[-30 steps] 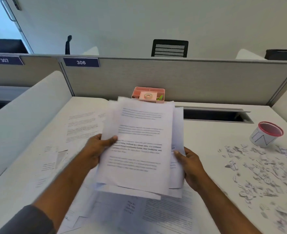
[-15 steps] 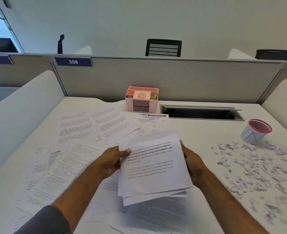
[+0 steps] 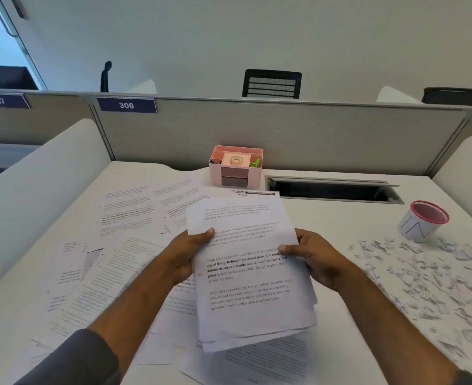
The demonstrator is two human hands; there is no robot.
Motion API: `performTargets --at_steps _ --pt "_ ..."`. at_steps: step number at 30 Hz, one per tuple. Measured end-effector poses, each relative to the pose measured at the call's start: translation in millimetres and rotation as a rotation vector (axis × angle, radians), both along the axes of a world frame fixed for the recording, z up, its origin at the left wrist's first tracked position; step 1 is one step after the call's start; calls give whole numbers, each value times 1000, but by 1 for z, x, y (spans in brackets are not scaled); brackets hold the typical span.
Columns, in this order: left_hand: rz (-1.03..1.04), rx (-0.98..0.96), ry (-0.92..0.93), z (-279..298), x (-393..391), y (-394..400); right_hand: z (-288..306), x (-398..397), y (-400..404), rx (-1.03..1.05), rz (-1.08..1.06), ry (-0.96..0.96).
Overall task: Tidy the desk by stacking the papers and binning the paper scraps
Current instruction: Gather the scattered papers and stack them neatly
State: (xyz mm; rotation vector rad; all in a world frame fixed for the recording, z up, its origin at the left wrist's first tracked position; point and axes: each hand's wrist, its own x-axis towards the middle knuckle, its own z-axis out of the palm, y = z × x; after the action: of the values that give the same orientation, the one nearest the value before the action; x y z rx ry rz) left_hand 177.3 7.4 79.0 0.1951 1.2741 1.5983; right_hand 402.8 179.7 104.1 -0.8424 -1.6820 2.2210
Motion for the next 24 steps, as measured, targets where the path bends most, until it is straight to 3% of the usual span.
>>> performTargets --at_steps 9,14,18,24 --pt "-83 18 250 26 -4 2 -5 -9 -2 249 -247 11" --pt "-20 -35 595 43 -5 12 1 -16 -5 422 -354 86" --pt "144 36 648 50 1 21 7 -21 -10 488 -399 186" --pt "40 200 693 51 -2 13 8 -11 -12 497 -358 280"
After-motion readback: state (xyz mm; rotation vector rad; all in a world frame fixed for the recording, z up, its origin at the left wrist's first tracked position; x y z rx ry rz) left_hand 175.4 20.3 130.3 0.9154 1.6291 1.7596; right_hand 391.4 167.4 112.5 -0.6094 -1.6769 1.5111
